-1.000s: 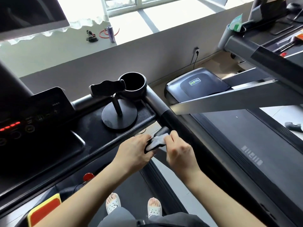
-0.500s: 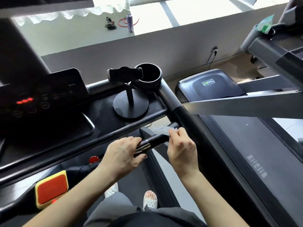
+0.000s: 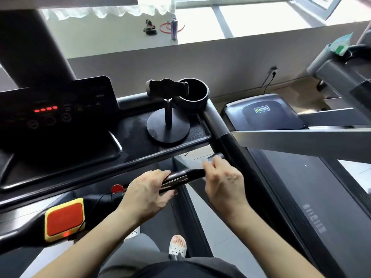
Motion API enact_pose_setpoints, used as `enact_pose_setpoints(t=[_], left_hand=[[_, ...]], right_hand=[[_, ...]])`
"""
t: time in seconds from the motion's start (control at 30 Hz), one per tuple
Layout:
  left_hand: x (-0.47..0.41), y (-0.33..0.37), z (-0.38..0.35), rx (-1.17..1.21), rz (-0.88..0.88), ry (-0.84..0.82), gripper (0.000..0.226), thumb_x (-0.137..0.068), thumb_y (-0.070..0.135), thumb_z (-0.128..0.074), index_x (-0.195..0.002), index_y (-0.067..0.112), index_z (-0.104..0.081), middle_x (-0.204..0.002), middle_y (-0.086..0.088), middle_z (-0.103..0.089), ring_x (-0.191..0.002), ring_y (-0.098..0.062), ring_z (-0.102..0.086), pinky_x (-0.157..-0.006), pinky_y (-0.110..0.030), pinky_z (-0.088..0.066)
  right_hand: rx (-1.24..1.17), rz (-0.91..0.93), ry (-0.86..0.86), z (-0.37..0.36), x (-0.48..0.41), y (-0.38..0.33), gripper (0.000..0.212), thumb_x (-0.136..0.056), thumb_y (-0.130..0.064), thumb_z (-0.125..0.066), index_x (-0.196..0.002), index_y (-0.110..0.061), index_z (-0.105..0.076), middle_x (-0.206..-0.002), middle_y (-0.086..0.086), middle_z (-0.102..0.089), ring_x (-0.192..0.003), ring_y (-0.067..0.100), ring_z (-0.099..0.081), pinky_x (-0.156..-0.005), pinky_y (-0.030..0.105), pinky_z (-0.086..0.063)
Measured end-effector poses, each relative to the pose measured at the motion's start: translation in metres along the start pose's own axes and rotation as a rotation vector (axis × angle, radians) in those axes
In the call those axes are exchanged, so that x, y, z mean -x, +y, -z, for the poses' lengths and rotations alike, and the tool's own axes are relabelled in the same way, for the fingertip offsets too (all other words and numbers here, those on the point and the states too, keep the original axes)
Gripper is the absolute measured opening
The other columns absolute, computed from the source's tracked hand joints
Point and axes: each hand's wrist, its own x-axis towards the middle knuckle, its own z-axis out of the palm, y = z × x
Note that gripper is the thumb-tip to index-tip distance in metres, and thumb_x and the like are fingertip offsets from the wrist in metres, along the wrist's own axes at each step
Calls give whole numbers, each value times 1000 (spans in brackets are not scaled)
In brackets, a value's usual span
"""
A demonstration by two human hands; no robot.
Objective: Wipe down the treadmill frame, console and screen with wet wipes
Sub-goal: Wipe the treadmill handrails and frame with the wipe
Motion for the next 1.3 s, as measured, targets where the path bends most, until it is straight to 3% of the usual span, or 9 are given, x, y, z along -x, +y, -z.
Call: enact_pose_setpoints(t=[0.17, 0.3, 0.43, 0.57, 0.77, 0.93, 1.07, 1.23, 1.3], left_hand=[[0, 2, -1, 3, 12, 20, 51, -77, 58, -59, -112, 23, -71, -96, 9, -68, -93, -18, -65, -84, -33, -52], [0, 0, -2, 2, -7, 21, 60, -78, 63, -50, -120, 24, -69, -98, 10, -67, -95, -17, -64, -87, -32, -51], [0, -3, -5, 1, -38, 32, 66, -83, 69, -48, -125, 22, -66, -99, 10, -65, -96, -16, -63, -88, -32, -52], [2, 0, -7, -47, -78, 88, 56, -88, 71, -48, -114, 24, -65, -91, 10, -60, -87, -16, -59, -79, -34, -53], [4, 1, -8, -56, -90, 127, 63, -88, 72, -46, -119, 21, -65, -92, 7, -63, -86, -17, -62, -76, -35, -56], [3, 3, -5, -72, -81, 112, 60, -89, 72, -42, -114, 23, -65, -90, 9, -61, -85, -15, -59, -74, -34, -55], [3, 2, -4, -75, -84, 121, 61, -88, 72, -44, -118, 23, -65, -91, 9, -62, -86, -15, -60, -75, -32, -54], [4, 4, -2, -110, -84, 140, 59, -87, 71, -45, -113, 24, -67, -88, 9, -61, -83, -15, -61, -70, -32, -53], [3, 5, -2, -103, -80, 128, 58, -87, 71, -44, -113, 24, -66, -88, 9, -61, -83, -15, -60, -70, -32, -52]], right_hand=[[-43, 45, -60, 0, 8, -40, 22, -80, -6, -45, -91, -10, -63, -79, 4, -57, -66, 26, -59, -47, 34, -44], [-4, 102, -141, 5, -16, -12, 18, -68, -3, -70, -74, -16, -58, -72, 2, -54, -60, 26, -58, -46, 32, -38], [103, 98, -263, 15, -31, -9, 18, -67, -4, -71, -71, -15, -58, -74, 5, -54, -62, 29, -57, -49, 32, -37], [-41, 196, -659, 14, -63, -37, 10, -92, -11, -50, -89, -14, -60, -99, 9, -62, -93, 33, -62, -67, 34, -34], [168, 316, -833, 26, -107, -7, 10, -92, -14, -49, -82, -14, -47, -102, 14, -68, -88, 34, -60, -69, 32, -41], [-22, 299, -1046, 14, -117, -24, 14, -87, -8, -50, -82, -9, -63, -82, 9, -65, -85, 34, -62, -71, 35, -49], [167, 359, -1061, 25, -128, -12, 5, -90, -9, -47, -90, -12, -51, -111, 18, -68, -103, 36, -63, -74, 31, -40], [-42, 376, -1103, 13, -121, -41, 14, -88, -5, -49, -79, -11, -58, -82, 12, -65, -85, 34, -60, -66, 29, -35], [55, 384, -1066, 19, -122, -34, 8, -91, -9, -48, -86, -11, -54, -100, 17, -69, -96, 37, -63, -70, 30, -39]])
